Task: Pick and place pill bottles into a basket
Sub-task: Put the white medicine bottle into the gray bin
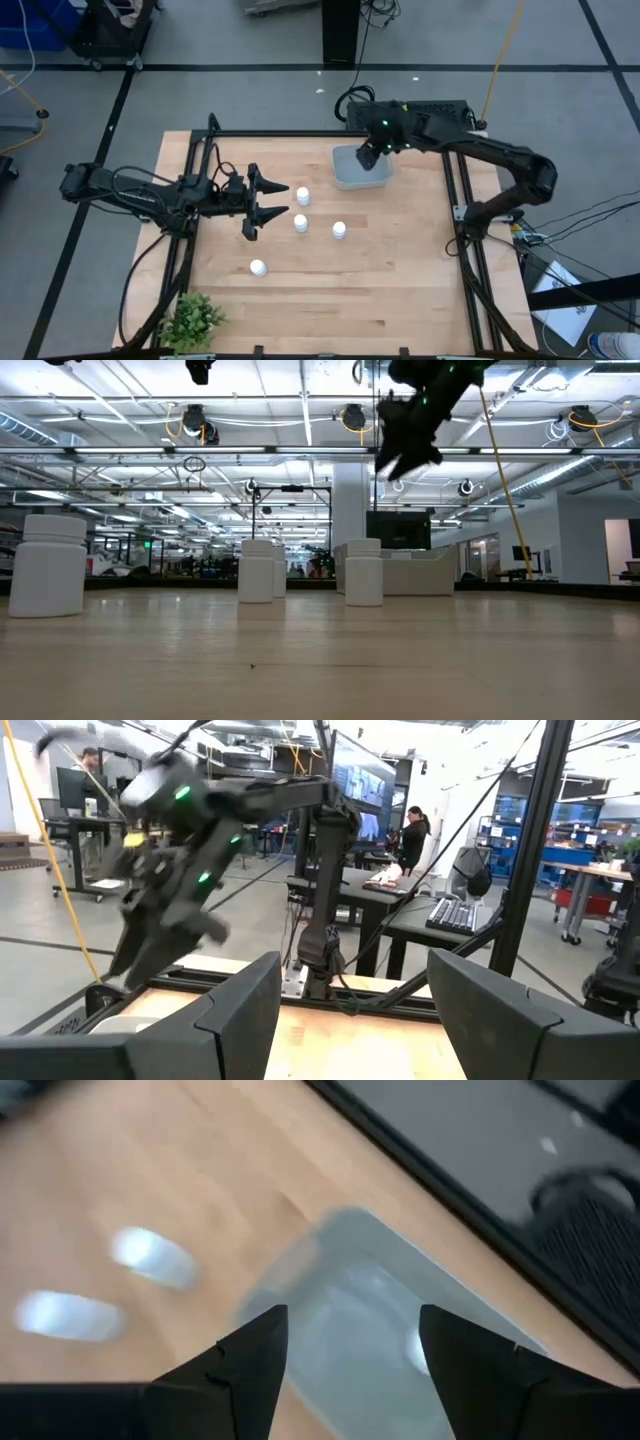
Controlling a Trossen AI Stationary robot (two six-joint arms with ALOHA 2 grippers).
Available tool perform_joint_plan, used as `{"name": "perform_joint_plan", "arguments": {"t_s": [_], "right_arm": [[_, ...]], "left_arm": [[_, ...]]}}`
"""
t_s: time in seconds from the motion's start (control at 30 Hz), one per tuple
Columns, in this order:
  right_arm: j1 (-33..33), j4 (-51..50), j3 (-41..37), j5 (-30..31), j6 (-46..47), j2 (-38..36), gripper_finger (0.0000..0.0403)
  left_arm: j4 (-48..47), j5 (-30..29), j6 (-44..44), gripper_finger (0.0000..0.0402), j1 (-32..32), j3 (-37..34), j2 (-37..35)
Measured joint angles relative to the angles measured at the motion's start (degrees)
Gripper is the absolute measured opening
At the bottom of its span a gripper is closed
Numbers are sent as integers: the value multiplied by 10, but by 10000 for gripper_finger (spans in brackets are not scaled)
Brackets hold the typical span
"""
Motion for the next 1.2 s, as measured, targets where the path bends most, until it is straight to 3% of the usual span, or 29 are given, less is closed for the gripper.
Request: {"name": "perform_joint_plan", "arguments": {"t_s": [0.33,0.5,0.73,0.93,1.2], "right_arm": [[142,34,-2,1,12,-93,219],[205,107,-42,2,23,-121,221],[282,294,-142,21,3,-147,215],[336,515,-237,31,-74,-162,216],[380,734,-367,31,-22,-161,208]], "left_arm": [[0,0,-1,255,0,0,0],[0,0,-2,255,0,0,0],[0,0,-3,255,0,0,0],[0,0,-7,255,0,0,0],[0,0,-12,255,0,0,0]]}}
